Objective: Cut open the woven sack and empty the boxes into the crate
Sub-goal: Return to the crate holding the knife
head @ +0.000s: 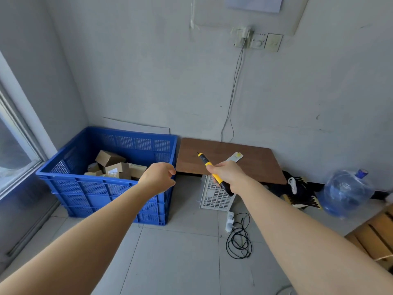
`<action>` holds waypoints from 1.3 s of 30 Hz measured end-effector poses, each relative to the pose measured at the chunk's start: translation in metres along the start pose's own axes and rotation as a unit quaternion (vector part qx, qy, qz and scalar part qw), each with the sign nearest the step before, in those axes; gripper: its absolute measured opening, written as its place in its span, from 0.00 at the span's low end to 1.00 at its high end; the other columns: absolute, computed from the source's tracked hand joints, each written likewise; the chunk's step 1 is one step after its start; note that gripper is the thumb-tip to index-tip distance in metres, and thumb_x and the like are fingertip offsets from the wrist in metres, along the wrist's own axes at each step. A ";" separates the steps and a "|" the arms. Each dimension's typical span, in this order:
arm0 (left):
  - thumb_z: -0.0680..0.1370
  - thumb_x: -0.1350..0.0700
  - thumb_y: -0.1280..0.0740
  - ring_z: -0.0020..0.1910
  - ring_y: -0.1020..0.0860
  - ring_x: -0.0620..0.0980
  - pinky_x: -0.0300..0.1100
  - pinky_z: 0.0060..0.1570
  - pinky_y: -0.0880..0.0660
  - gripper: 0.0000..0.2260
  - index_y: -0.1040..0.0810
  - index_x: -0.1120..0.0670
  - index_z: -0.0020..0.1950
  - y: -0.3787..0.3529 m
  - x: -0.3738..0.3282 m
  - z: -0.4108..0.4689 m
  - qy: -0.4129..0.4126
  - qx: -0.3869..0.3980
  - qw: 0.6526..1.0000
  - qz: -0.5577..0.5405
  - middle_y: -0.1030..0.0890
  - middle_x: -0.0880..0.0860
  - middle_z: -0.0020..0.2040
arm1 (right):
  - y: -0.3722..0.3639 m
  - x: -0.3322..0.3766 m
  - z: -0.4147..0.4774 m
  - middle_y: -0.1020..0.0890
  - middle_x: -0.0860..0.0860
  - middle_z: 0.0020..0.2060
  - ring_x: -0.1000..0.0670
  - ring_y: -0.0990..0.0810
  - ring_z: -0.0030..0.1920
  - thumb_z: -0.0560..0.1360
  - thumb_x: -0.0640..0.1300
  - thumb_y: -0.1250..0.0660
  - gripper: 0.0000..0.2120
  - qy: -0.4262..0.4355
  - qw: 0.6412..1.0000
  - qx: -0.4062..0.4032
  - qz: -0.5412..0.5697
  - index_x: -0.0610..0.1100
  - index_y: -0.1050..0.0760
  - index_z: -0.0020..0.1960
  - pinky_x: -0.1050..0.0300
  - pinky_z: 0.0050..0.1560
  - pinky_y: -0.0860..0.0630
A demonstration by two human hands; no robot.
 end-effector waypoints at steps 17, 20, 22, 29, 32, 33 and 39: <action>0.76 0.60 0.35 0.55 0.21 0.49 0.40 0.54 0.25 0.12 0.20 0.53 0.58 -0.013 -0.010 0.215 0.013 0.019 1.000 -0.010 0.18 0.49 0.56 | 0.039 0.026 0.214 0.20 0.40 0.44 0.41 0.20 0.44 0.70 0.47 0.25 0.14 -0.041 0.999 -0.020 -0.003 0.38 0.22 0.48 0.51 0.41 0.26; 0.76 0.60 0.35 0.56 0.22 0.49 0.40 0.55 0.26 0.13 0.21 0.53 0.59 -0.011 -0.005 0.264 0.012 0.030 0.999 -0.016 0.19 0.50 0.56 | 0.037 0.038 0.260 0.20 0.39 0.45 0.42 0.21 0.43 0.69 0.46 0.25 0.16 -0.047 0.999 -0.023 0.002 0.37 0.22 0.51 0.51 0.42 0.27; 0.75 0.60 0.34 0.56 0.22 0.49 0.41 0.56 0.26 0.13 0.21 0.54 0.59 -0.009 -0.002 0.294 0.010 0.036 0.999 -0.019 0.19 0.50 0.56 | 0.038 0.044 0.289 0.19 0.38 0.47 0.42 0.21 0.44 0.69 0.47 0.24 0.15 -0.052 0.998 -0.029 0.001 0.39 0.23 0.49 0.50 0.44 0.26; 0.75 0.59 0.32 0.56 0.21 0.48 0.43 0.59 0.25 0.13 0.21 0.54 0.60 -0.015 0.014 0.377 0.019 0.050 0.998 -0.016 0.18 0.50 0.56 | 0.037 0.050 0.368 0.20 0.44 0.51 0.42 0.20 0.53 0.70 0.48 0.25 0.22 -0.065 0.997 -0.042 -0.008 0.40 0.23 0.59 0.50 0.52 0.23; 0.75 0.59 0.33 0.56 0.21 0.48 0.43 0.58 0.25 0.13 0.22 0.54 0.60 -0.028 0.021 0.403 0.033 0.061 0.997 -0.015 0.19 0.50 0.57 | 0.035 0.043 0.399 0.20 0.45 0.50 0.42 0.20 0.53 0.70 0.48 0.25 0.21 -0.075 0.996 -0.037 -0.025 0.40 0.23 0.58 0.51 0.48 0.24; 0.75 0.59 0.33 0.56 0.21 0.49 0.42 0.58 0.26 0.13 0.22 0.54 0.60 -0.033 0.024 0.411 0.039 0.063 0.997 -0.016 0.19 0.50 0.57 | 0.034 0.039 0.411 0.20 0.45 0.51 0.43 0.20 0.53 0.69 0.48 0.25 0.21 -0.077 0.996 -0.037 -0.030 0.40 0.23 0.58 0.53 0.45 0.25; 0.75 0.59 0.33 0.54 0.21 0.49 0.42 0.55 0.24 0.14 0.22 0.54 0.60 -0.074 0.048 0.445 0.091 0.072 0.993 -0.017 0.19 0.51 0.55 | 0.018 0.008 0.474 0.19 0.47 0.53 0.44 0.21 0.52 0.69 0.51 0.25 0.21 -0.087 0.992 -0.013 -0.089 0.43 0.23 0.58 0.55 0.44 0.24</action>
Point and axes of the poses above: each hand's wrist, its own z-axis towards the middle knuckle, its own y-axis out of the back of the hand, x = y × z, the point moved 5 cm from there along z, towards the middle knuckle
